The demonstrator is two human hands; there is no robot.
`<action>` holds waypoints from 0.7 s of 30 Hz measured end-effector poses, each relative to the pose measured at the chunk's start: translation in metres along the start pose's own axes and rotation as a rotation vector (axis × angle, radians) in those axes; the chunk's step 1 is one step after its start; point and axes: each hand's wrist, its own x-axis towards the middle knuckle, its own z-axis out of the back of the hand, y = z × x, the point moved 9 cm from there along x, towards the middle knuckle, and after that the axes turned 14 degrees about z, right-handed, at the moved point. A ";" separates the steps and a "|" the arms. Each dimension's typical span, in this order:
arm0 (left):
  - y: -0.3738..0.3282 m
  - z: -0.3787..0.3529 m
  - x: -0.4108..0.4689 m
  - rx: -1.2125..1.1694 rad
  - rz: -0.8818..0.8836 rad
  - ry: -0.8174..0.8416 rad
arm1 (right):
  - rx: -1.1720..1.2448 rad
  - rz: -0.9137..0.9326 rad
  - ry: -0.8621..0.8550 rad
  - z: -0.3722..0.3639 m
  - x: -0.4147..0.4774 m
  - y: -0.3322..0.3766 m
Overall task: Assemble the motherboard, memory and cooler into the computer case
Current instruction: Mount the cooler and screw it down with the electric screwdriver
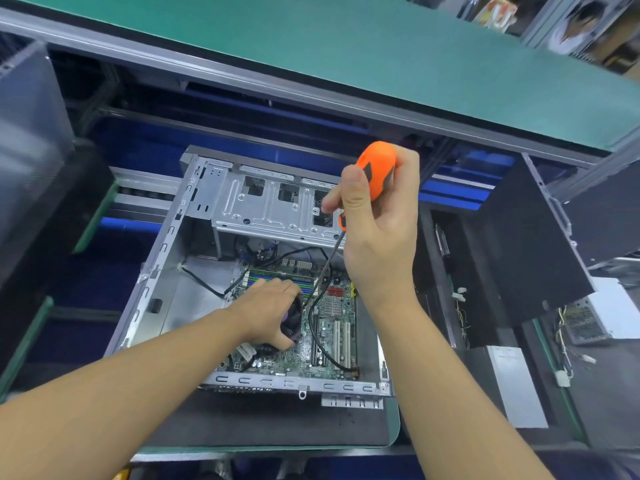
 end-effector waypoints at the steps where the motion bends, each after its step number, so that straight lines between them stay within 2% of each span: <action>1: 0.000 0.000 0.000 0.003 0.000 0.003 | 0.010 -0.001 0.002 0.000 0.000 0.000; 4: 0.000 0.001 -0.001 0.006 0.000 0.008 | 0.051 0.002 0.023 0.003 0.008 0.005; 6: 0.000 0.003 -0.002 -0.012 0.002 0.002 | 0.089 0.068 0.005 0.017 0.028 0.018; 8: -0.001 0.006 -0.002 -0.021 -0.001 0.003 | 0.148 0.153 -0.089 0.050 0.052 0.032; 10: -0.002 0.006 -0.001 0.002 -0.002 0.030 | 0.162 0.151 -0.246 0.100 0.070 0.031; 13: -0.001 0.002 0.001 0.055 0.023 0.154 | 0.078 -0.114 -0.430 0.174 0.072 -0.013; 15: -0.002 0.003 0.002 0.059 0.051 0.227 | 0.056 -0.392 -0.480 0.202 0.051 -0.066; 17: -0.007 0.010 0.006 0.066 0.067 0.225 | 0.104 -0.626 -0.490 0.211 0.020 -0.117; 19: -0.010 0.016 0.008 0.074 0.077 0.210 | 0.155 -0.750 -0.527 0.219 -0.013 -0.154; 21: -0.011 0.017 0.008 0.070 0.080 0.218 | 0.180 -0.795 -0.598 0.238 -0.035 -0.181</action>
